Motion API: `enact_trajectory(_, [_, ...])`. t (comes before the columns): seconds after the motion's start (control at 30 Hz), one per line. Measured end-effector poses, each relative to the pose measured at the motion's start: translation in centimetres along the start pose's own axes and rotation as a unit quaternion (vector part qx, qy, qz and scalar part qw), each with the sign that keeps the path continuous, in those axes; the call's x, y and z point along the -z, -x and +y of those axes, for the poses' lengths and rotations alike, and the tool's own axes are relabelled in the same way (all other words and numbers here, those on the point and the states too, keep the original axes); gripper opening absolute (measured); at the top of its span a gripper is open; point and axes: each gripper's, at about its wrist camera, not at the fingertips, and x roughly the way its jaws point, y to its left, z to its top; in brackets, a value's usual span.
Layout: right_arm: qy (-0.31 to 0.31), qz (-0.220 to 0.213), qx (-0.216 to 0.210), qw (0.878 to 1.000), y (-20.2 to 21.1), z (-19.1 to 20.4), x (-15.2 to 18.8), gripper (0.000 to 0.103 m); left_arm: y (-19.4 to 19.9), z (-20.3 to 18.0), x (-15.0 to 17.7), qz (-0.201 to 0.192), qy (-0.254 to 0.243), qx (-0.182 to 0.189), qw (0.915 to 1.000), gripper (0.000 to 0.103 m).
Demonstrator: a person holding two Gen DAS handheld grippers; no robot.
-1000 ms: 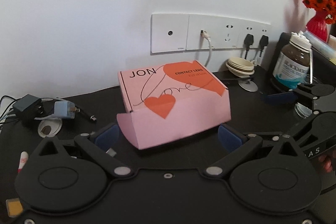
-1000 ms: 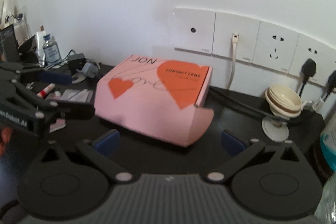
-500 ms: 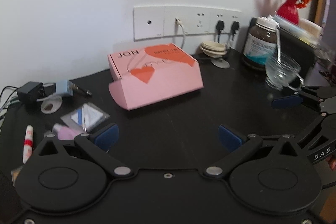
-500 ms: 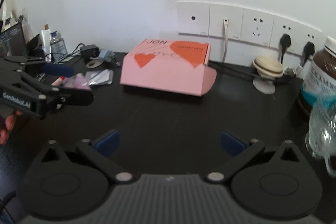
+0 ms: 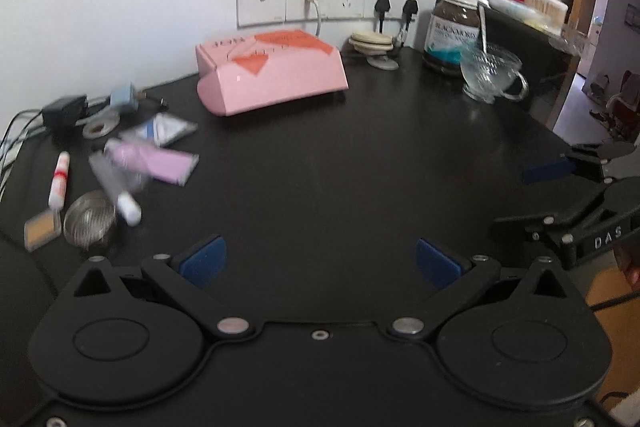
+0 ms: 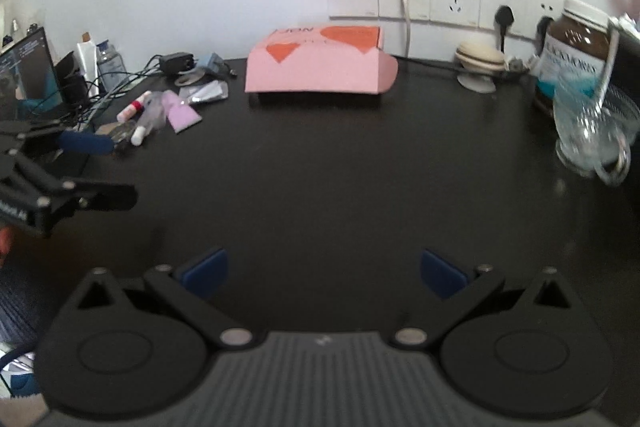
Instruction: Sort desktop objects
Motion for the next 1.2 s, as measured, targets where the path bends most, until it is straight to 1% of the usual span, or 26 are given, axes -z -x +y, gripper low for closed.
enact_trajectory(0.2, [0.017,0.009,0.007,1.0,0.6,1.5,2.4,0.102,1.2,-0.4,2.6,0.011,-0.001,-0.001,0.9999,0.102])
enact_trajectory(0.43, [0.009,0.015,0.004,1.0,1.2,2.2,4.4,0.102,2.1,-0.3,4.6,0.021,0.001,-0.003,0.9998,0.102])
enact_trajectory(0.77, [0.012,0.019,0.001,1.0,1.5,3.0,5.0,0.102,2.7,-0.4,6.1,0.025,0.021,-0.002,0.9994,0.102])
enact_trajectory(0.87, [0.02,0.025,0.0,0.999,1.2,3.3,5.2,0.102,2.8,-0.8,6.6,0.028,0.027,-0.003,0.9993,0.102])
enact_trajectory(1.07, [0.048,0.029,0.001,0.998,0.9,4.1,5.3,0.102,3.0,-0.3,6.8,0.028,0.045,-0.006,0.9986,0.102])
enact_trajectory(1.2, [0.056,0.032,-0.001,0.998,0.8,4.4,5.3,0.102,3.1,0.1,6.9,0.024,0.055,-0.009,0.9982,0.102])
